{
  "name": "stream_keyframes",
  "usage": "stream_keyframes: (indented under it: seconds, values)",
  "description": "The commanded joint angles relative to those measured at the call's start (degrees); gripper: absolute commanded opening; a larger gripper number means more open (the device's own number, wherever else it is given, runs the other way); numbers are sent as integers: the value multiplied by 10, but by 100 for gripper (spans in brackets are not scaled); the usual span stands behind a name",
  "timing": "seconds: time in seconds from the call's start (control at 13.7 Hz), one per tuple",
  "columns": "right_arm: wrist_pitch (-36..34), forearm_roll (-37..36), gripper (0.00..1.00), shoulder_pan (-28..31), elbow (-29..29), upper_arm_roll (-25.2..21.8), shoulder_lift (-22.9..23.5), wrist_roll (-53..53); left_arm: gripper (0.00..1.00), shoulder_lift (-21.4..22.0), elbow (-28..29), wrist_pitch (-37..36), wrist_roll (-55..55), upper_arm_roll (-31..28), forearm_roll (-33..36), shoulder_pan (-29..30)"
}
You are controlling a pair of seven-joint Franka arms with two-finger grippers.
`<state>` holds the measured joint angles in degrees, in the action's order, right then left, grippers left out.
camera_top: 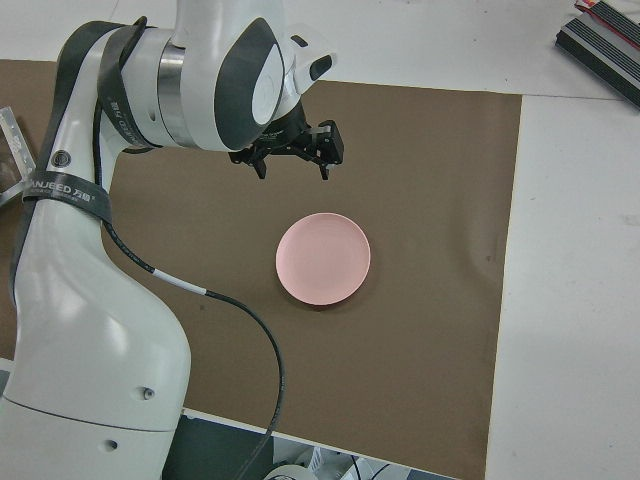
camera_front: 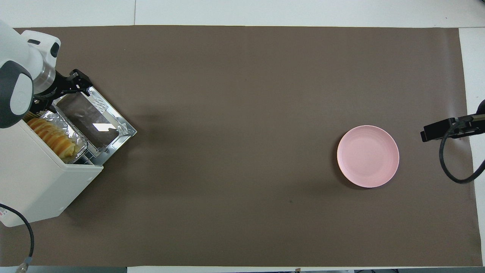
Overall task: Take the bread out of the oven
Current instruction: 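Reach the left gripper into the toaster oven toward the foil tray, then grasp the foil tray edge with the left gripper and pull outward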
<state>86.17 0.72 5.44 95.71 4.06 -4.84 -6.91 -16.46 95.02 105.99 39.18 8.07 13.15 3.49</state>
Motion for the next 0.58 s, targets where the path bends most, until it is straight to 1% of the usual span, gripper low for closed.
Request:
stream_keyframes:
  seconds: [0.0,0.37,0.44,0.51]
  values:
    - [-2,6,100,5,9,2,-9,-8,100,23,66,40,24,-2,34,2]
    - [-4,6,100,5,10,2,-9,-8,100,35,121,84,29,-2,35,9]
    - [-3,6,100,4,9,2,-9,-9,93,38,130,93,30,-2,35,12]
    - [-4,6,100,4,9,2,-9,-8,66,39,133,97,31,-2,35,13]
